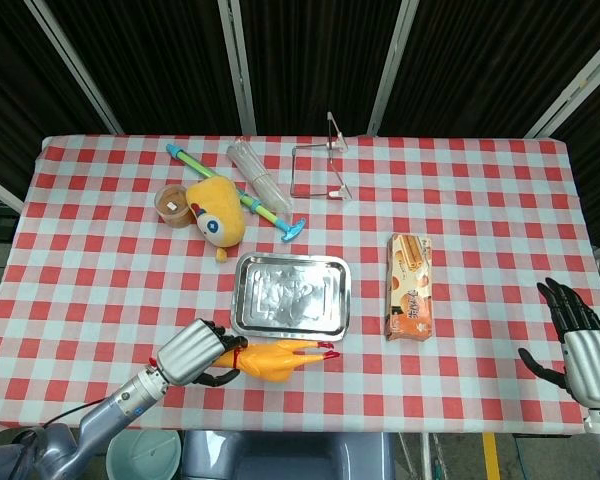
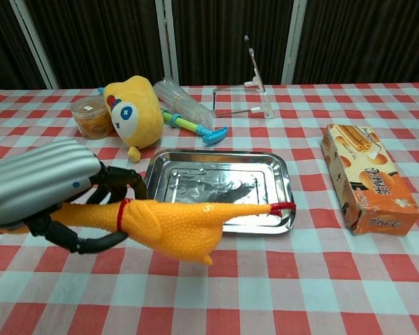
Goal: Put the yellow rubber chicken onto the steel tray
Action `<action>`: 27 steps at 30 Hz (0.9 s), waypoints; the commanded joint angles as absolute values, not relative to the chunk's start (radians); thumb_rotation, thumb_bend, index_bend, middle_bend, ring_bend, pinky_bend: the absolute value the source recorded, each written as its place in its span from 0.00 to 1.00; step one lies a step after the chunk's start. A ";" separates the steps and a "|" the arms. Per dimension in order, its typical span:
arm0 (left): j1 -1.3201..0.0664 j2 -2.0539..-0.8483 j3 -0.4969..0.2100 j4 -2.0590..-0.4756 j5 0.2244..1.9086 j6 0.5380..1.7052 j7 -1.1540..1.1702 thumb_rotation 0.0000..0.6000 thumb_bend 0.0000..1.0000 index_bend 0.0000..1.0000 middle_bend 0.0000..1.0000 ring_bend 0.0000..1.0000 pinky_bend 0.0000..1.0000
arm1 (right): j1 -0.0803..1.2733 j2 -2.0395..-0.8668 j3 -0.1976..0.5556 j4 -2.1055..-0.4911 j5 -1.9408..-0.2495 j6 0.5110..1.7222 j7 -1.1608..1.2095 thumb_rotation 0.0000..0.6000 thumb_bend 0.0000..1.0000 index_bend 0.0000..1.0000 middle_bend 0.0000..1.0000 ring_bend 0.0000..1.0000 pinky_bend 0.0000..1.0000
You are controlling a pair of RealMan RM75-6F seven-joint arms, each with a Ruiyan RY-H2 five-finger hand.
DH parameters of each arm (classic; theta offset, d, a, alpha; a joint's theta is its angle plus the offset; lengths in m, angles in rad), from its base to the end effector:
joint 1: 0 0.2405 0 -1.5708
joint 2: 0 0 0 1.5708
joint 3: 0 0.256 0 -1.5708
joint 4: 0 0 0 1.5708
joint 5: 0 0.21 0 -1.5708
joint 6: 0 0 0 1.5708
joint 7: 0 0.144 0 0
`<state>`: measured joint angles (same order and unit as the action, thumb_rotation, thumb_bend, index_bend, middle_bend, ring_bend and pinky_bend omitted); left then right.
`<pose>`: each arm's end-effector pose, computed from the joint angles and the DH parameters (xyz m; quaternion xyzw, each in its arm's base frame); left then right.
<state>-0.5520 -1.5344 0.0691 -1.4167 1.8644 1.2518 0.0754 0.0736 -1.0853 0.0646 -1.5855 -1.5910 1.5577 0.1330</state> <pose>-0.1670 0.2353 -0.0166 -0.8134 -0.2222 -0.4665 0.2674 -0.3030 -0.1801 0.1784 0.5889 -0.3674 0.4490 0.5626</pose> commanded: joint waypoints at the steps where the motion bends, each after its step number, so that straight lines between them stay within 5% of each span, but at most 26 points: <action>1: -0.584 -1.443 0.032 -1.497 1.865 1.258 0.106 1.00 0.82 0.63 0.73 0.66 0.77 | 0.099 -1.025 0.066 -1.644 -1.651 1.563 0.230 1.00 0.26 0.00 0.08 0.10 0.23; 13: -0.688 -1.190 -0.122 -1.811 1.686 1.101 0.183 1.00 0.81 0.63 0.73 0.66 0.77 | 0.295 -0.847 0.001 -1.858 -1.866 1.361 0.689 1.00 0.26 0.00 0.08 0.09 0.22; 27: -0.811 -1.276 -0.218 -1.910 1.419 0.925 0.374 1.00 0.79 0.63 0.73 0.66 0.78 | 0.499 -0.961 0.044 -1.925 -1.742 1.067 0.718 1.00 0.26 0.00 0.03 0.00 0.09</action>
